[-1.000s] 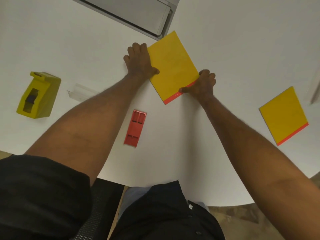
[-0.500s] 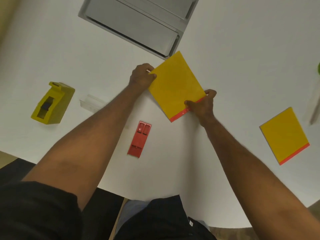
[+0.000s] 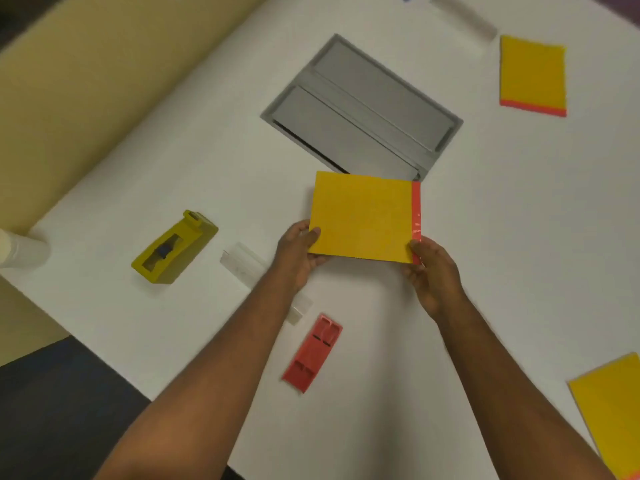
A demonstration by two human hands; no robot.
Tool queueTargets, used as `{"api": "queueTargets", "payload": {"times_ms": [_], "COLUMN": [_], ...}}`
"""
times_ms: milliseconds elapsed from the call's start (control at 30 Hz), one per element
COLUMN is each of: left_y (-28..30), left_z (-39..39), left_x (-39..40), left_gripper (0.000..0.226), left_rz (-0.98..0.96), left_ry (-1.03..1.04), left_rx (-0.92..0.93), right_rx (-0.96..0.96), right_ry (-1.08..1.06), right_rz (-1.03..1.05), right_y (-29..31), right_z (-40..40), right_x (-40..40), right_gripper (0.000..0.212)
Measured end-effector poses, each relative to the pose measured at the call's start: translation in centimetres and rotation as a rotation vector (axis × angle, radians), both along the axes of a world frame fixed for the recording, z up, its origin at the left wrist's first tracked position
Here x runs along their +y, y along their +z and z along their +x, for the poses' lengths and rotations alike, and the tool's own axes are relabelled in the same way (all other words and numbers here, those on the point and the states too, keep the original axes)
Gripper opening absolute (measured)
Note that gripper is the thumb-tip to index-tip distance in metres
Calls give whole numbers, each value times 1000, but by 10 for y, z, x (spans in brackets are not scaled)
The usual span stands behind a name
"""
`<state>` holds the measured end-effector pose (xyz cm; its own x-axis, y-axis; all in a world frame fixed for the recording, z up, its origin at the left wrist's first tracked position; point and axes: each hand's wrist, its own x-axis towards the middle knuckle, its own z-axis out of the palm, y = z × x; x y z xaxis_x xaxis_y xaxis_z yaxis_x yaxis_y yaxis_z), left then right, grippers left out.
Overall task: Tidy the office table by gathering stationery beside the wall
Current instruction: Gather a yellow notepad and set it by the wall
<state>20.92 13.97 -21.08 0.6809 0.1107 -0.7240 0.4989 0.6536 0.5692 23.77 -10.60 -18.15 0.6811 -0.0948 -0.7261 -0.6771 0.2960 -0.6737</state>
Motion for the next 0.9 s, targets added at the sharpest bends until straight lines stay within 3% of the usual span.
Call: {"api": "queueTargets", "payload": {"times_ms": [133, 400, 733, 900], "left_y": [0, 4, 6, -7], "left_z": [10, 53, 154, 203], "left_x": [13, 67, 156, 184], "left_gripper": [31, 47, 18, 24], "left_rz": [-83, -37, 3, 49], "left_ry": [154, 261, 325, 370], "left_rx": [-62, -198, -153, -72], "right_rx": [-51, -179, -264, -281], "right_ry": [7, 200, 377, 402], "right_rz": [72, -49, -49, -52], "right_y": [11, 27, 22, -1], "right_z": [36, 122, 252, 305], "right_x": [54, 155, 243, 277], "right_gripper": [18, 37, 35, 34]}}
